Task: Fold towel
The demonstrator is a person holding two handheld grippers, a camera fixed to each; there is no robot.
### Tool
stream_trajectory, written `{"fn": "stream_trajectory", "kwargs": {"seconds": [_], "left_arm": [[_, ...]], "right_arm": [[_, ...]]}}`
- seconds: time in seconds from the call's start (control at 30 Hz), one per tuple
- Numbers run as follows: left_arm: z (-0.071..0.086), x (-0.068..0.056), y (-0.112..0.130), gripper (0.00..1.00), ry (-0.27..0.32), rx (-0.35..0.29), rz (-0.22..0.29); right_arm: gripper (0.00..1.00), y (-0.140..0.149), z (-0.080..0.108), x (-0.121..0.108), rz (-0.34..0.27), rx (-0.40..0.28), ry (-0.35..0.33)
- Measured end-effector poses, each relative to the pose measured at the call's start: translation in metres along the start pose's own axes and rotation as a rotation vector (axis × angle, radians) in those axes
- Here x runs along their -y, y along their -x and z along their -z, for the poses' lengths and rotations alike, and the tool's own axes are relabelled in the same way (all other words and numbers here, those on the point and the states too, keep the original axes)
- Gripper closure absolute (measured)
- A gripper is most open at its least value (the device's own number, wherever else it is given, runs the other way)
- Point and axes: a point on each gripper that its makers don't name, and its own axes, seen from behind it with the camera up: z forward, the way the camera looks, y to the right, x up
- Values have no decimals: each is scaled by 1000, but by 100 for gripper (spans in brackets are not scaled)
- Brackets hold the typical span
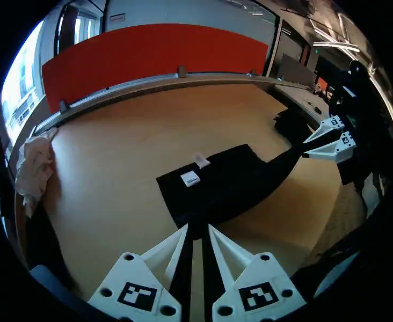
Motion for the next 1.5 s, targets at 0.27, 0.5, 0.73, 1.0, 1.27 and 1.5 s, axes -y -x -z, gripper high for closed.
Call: {"fn": "stream_trajectory", "kwargs": {"seconds": [0.27,0.5,0.73,1.0,1.27,1.5], "left_arm": [[-23,8,-8,89,-3,4,0],[-35,11,-9,89,-1,11,4],[-47,14,-5,89,-3,23,3],[-67,23,-3,89,-18,34,9],[-86,32,-1,89,-30,48,8],[-99,36,1,89,-37,55,9]], "right_arm": [[84,6,-19,-16,-30,24,4],[84,11,-26,-24,-50,40,9],[84,19,-36,-29,-55,61,5],[84,26,-55,-40,-63,90,1],[84,29,-72,-49,-73,113,0],[82,33,-82,-56,-81,126,11]]}}
